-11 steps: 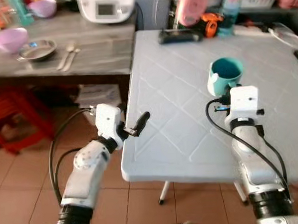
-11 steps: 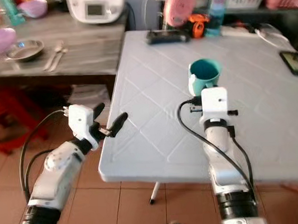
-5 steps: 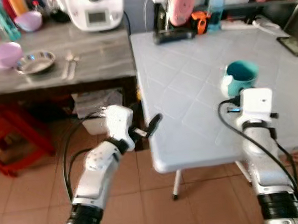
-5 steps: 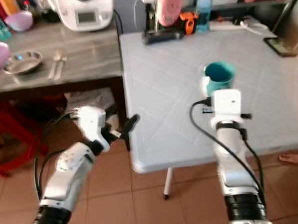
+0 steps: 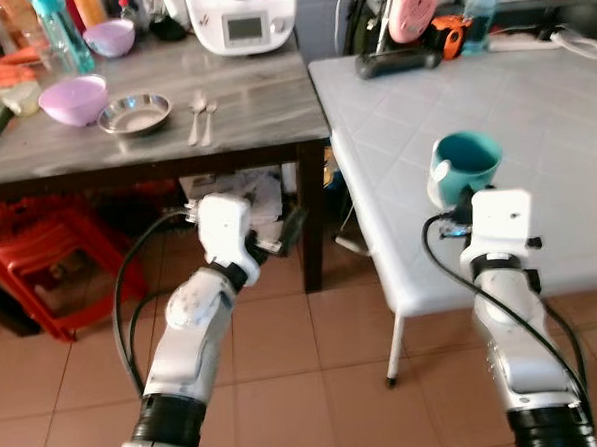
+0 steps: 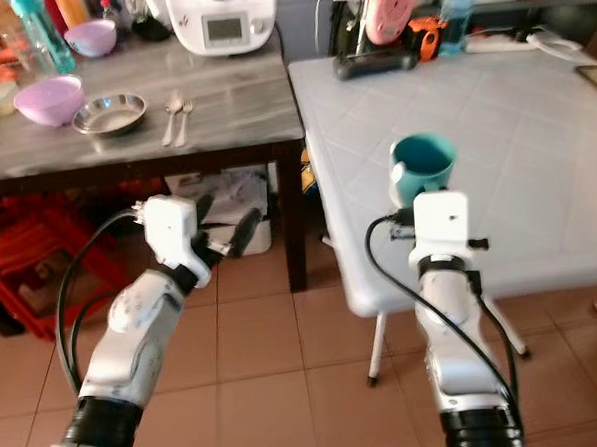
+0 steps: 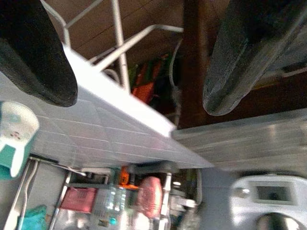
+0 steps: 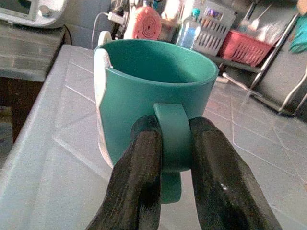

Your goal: Setting the table

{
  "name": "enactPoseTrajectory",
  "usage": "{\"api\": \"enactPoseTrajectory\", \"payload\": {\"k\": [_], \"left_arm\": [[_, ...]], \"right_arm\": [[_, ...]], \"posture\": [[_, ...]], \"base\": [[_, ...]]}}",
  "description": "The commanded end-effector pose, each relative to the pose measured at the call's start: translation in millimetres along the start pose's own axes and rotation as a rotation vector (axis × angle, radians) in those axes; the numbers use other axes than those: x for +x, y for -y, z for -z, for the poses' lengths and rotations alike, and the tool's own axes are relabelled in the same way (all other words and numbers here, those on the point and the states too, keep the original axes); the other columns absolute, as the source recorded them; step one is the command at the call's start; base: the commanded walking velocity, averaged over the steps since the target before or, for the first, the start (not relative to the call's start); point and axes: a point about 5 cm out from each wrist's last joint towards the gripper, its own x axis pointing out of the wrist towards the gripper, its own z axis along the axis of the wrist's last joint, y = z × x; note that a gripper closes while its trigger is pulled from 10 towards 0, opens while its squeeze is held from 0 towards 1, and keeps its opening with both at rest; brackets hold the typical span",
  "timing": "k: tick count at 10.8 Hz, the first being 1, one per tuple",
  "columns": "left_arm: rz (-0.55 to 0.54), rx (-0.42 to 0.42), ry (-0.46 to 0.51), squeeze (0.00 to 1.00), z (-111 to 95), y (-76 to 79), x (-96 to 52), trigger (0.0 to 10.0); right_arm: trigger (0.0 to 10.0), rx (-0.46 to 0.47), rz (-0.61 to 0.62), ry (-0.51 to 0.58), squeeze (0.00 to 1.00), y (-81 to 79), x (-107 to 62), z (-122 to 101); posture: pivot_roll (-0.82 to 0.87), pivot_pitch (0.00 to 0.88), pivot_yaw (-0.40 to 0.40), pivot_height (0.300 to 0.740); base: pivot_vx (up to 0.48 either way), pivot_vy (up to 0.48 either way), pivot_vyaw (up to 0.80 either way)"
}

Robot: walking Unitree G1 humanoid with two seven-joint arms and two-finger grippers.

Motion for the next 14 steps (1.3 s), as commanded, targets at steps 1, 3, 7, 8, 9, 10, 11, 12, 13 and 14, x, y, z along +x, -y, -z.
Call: {"api": "enactPoseTrajectory", "payload": {"k": [1,3,7,8,9,10,11,12,13,14], "left_arm": [[-0.033,0.015,-0.017,0.0,3,-7.8,-4.6,10.0],[-0.092,0.048,-0.025,0.0,4,-16.3,-5.9,10.0],[-0.13,0.074,-0.045,0.0,7,-27.0,-11.8,10.0],[-0.127,0.073,-0.04,0.0,7,-24.4,-9.7,10.0],[-0.124,0.073,-0.038,0.0,7,-23.8,-8.9,10.0],[-0.122,0.071,-0.038,0.0,7,-24.1,-8.7,10.0],[-0.116,0.07,-0.043,0.0,9,-24.3,-9.8,10.0],[-0.115,0.071,-0.051,0.0,10,-24.8,-11.3,10.0],[-0.099,0.047,-0.049,0.0,10,-23.3,-11.7,10.0],[-0.075,0.034,-0.034,0.0,8,-19.7,-11.8,10.0]], "right_arm": [[10.0,0.007,-0.01,0.033,0.0,-4.8,0.6,-9],[10.0,0.003,-0.004,0.029,0.0,-2.0,-0.7,-9],[10.0,-0.003,-0.005,0.022,0.0,-3.0,-4.1,-8],[10.0,0.001,-0.008,0.022,0.0,-4.7,-3.9,-9],[10.0,0.002,-0.008,0.022,0.0,-5.4,-3.1,-9],[10.0,0.004,-0.008,0.023,0.0,-5.8,-2.8,-10],[10.0,0.003,-0.01,0.02,0.0,-6.0,-3.1,-9],[10.0,0.005,-0.008,0.018,0.0,-5.3,-3.4,-9],[10.0,0.006,-0.007,0.017,0.0,-4.8,-3.7,-9],[10.0,0.009,-0.008,0.015,0.0,-5.5,-3.6,-9]], "posture": [[-0.03,0.115,0.022,0.74],[-0.03,0.12,0.023,0.74],[-0.03,0.12,0.025,0.74],[-0.03,0.118,0.026,0.74],[-0.03,0.118,0.026,0.74],[-0.03,0.118,0.026,0.74],[-0.03,0.118,0.026,0.74],[-0.04,0.122,0.028,0.74],[-0.04,0.124,0.028,0.74],[-0.04,0.124,0.028,0.74]], "base": [[0.0,0.435,0.0],[0.0,0.433,0.0],[0.0,0.365,0.11],[0.0,0.375,0.62],[0.0,0.382,0.44],[0.0,0.382,0.62],[0.0,0.382,0.44],[0.0,0.439,0.0],[0.0,0.0,0.0],[0.0,0.0,0.0]]}}
